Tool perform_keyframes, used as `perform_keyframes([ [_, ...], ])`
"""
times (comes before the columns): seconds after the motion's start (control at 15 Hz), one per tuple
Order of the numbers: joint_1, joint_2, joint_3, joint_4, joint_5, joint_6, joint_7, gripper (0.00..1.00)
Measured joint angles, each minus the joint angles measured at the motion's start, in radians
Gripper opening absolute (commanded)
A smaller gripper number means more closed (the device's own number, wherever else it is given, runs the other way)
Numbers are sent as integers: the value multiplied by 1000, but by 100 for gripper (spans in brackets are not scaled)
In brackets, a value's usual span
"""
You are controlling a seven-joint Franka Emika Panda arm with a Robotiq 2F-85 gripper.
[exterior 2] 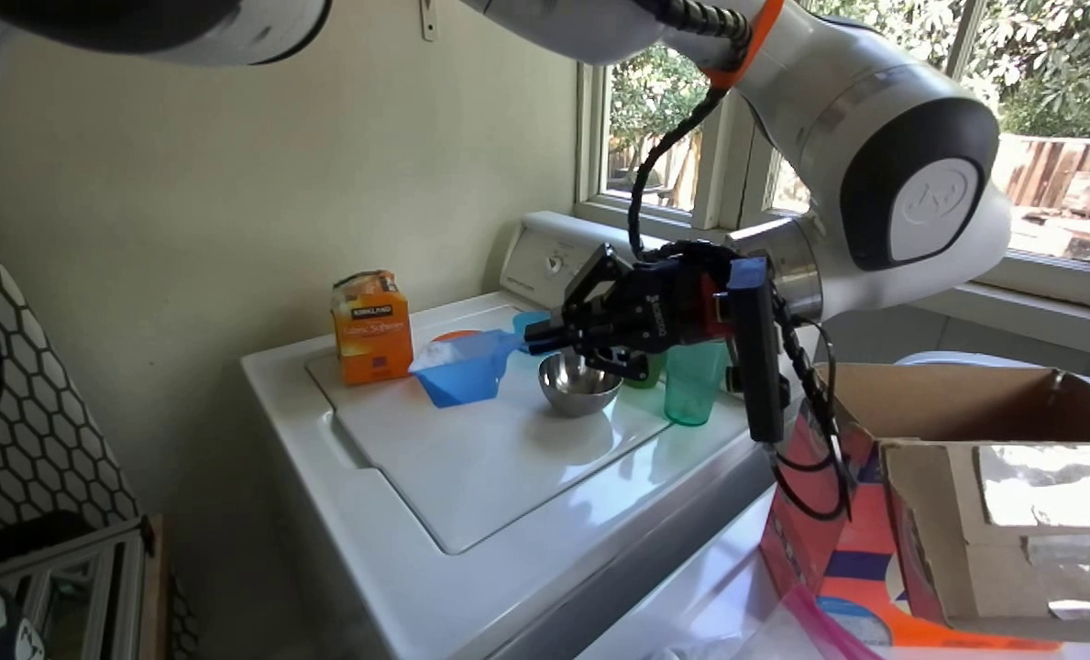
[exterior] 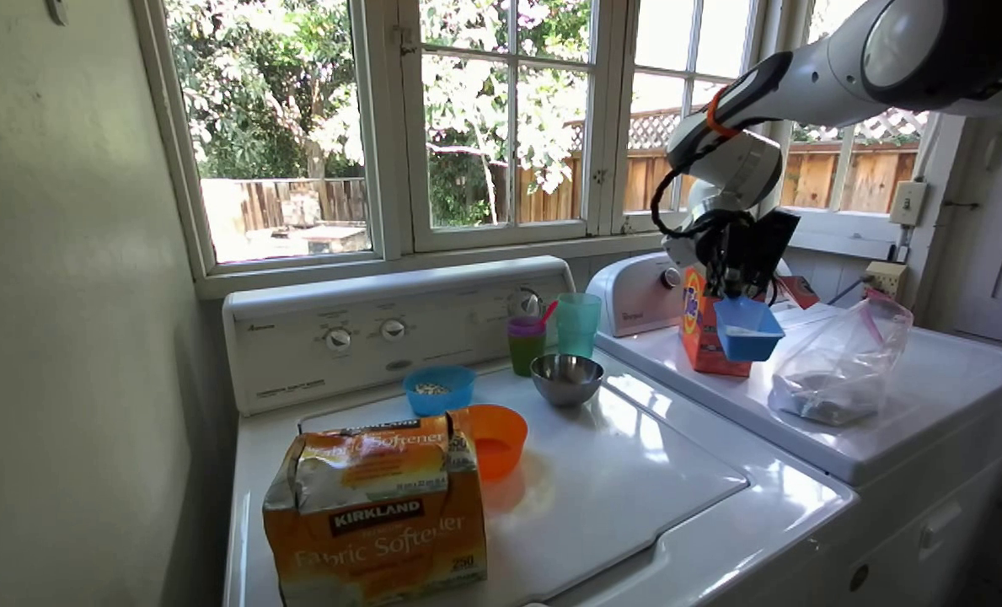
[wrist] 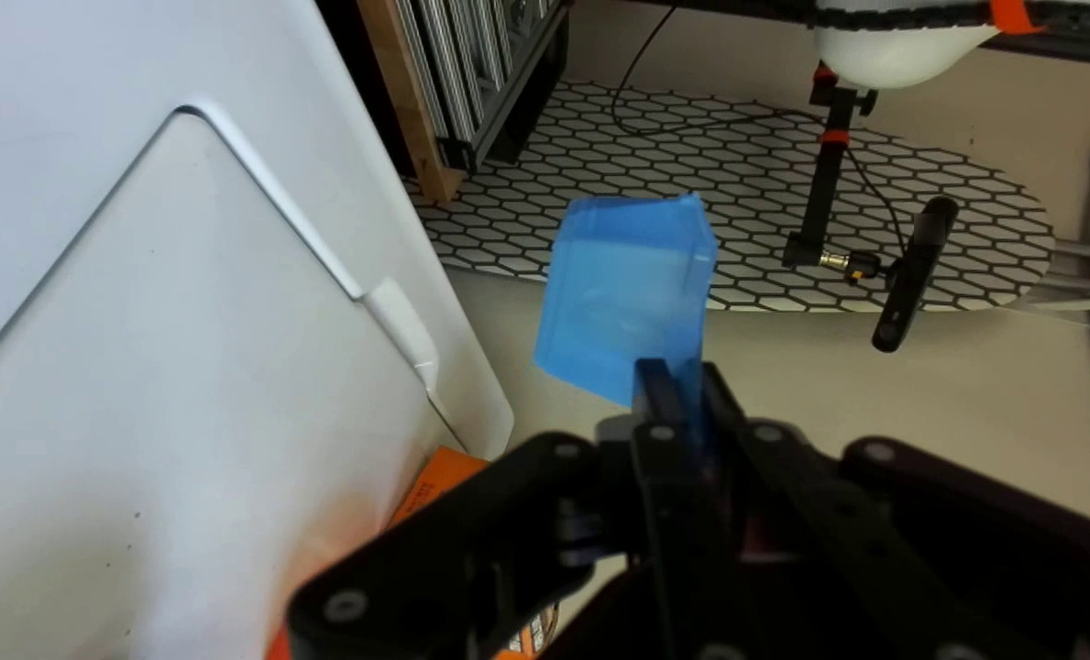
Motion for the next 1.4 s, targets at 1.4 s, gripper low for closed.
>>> perform_keyframes([
  [1.4, -5, 51, 42, 0, 5, 0, 50, 2],
])
